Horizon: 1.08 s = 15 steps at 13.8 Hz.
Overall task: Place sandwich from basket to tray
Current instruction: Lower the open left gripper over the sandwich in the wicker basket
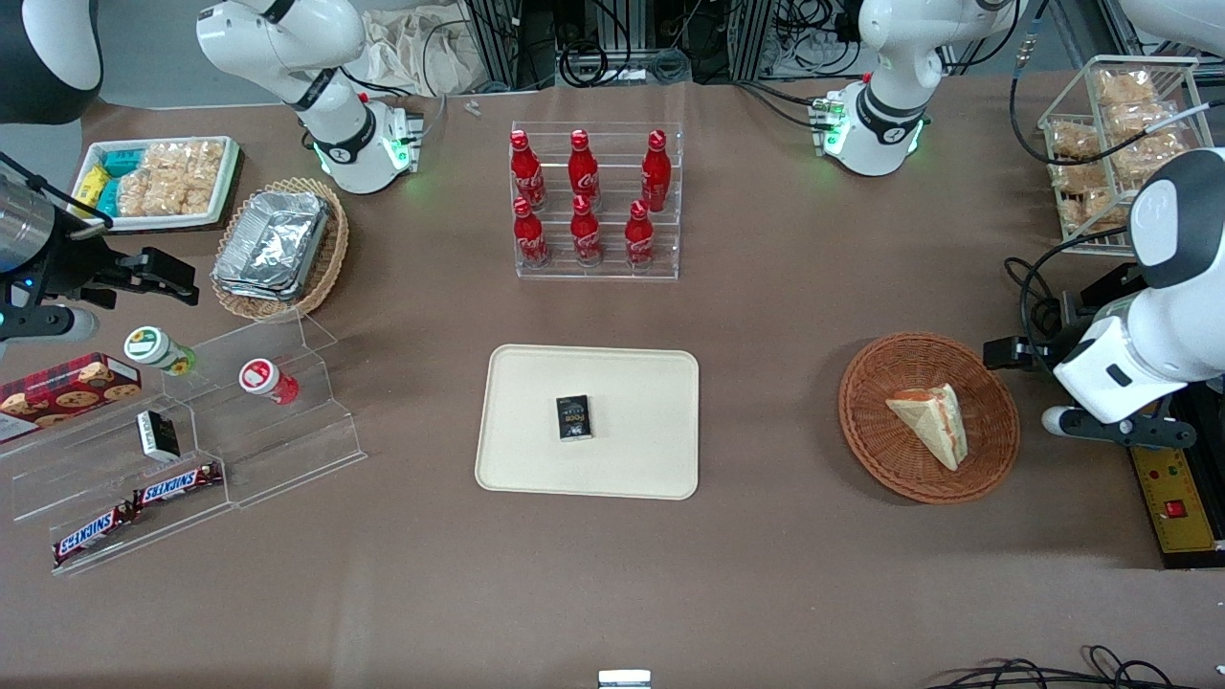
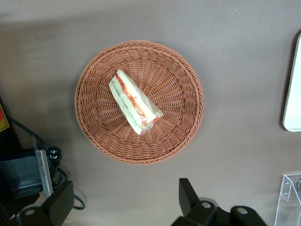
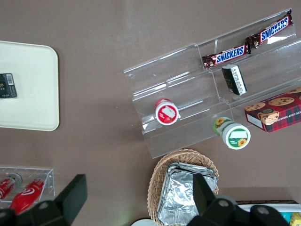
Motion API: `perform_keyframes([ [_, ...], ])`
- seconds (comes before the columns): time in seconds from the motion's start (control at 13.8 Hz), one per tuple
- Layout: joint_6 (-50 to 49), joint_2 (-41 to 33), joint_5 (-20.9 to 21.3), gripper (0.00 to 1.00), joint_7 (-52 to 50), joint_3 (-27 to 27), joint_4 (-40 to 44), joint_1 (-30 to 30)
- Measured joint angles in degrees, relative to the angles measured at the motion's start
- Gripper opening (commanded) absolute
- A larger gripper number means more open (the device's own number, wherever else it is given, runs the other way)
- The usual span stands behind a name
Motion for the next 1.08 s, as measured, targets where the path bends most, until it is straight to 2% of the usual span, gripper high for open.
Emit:
perform_keyframes([
  [0.43,-0.01,0.44,0.10,1.00,-0.44,0.03,0.04,0.18],
  [0.58,1.23,0.93,0.51,1.00,-5.48,0.05,-0.93,0.19],
  [0.8,9.25,0.25,0.50,1.00,-16.34,0.03,-7.16,0.21],
  [1.08,17.55,-0.91,0.52,1.00,-21.89,0.33,-16.52,0.28],
])
